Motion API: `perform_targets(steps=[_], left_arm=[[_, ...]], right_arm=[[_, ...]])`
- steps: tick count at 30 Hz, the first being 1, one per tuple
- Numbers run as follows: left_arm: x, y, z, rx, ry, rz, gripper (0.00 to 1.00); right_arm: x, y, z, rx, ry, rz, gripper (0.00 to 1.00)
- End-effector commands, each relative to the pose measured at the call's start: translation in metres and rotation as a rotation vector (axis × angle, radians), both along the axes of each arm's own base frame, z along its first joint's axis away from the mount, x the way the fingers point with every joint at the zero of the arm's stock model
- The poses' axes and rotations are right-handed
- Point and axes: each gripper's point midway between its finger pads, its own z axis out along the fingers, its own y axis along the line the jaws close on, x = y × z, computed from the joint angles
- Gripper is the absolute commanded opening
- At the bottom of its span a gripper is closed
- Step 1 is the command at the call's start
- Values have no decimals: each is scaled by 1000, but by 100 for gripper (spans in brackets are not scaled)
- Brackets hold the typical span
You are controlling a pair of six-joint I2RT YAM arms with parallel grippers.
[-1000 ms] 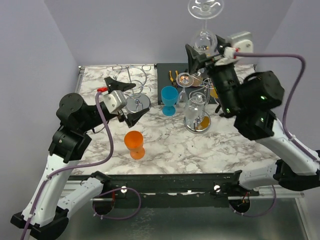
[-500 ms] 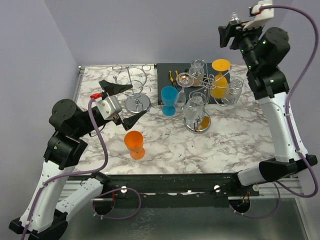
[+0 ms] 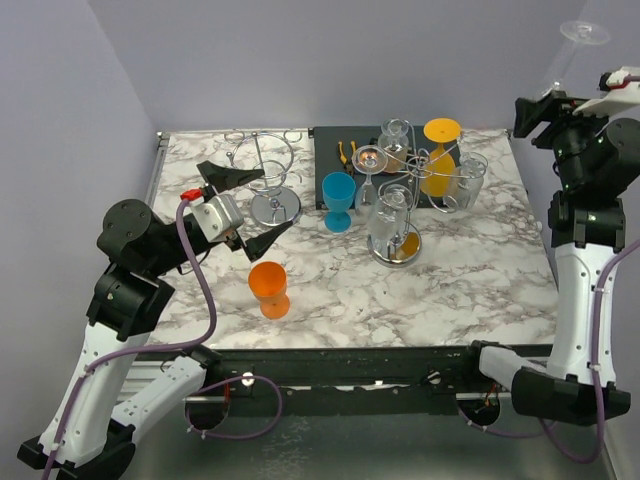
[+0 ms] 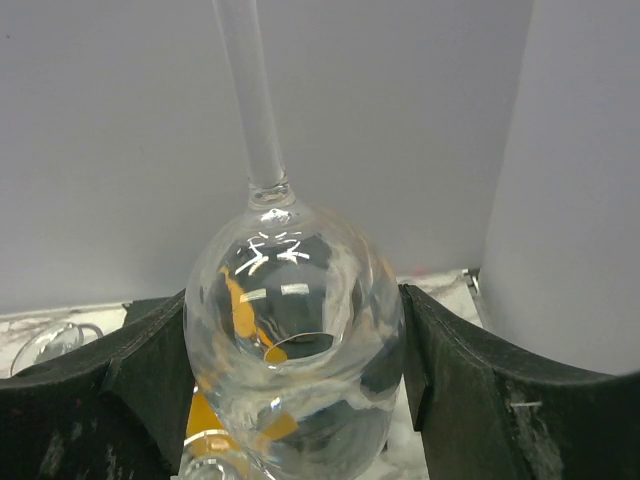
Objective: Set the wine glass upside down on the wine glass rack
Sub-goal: Turn the wine glass upside down at the wine rack.
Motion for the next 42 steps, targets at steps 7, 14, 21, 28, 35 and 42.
perform_targets(steps=[7, 14, 21, 28, 35, 42], left_arm=[[-6, -2, -12, 22, 5, -30, 99], [-6, -5, -12, 19, 8, -46, 99], [-5, -5, -12, 18, 5, -46, 99], [-5, -3, -11, 17, -3, -34, 99], [-5, -3, -11, 13, 0, -29, 99], [-6, -2, -13, 12, 4, -28, 99]], right_arm=[[-61, -5, -29, 26, 0, -68, 1], [-92, -9, -57, 44, 49, -124, 1], [-114, 5, -104, 96, 121, -79, 1], [-126, 19, -142, 122, 197, -20, 1], [-140, 37, -165, 114, 275, 65, 1], [-150, 48, -182, 110, 323, 121, 1]])
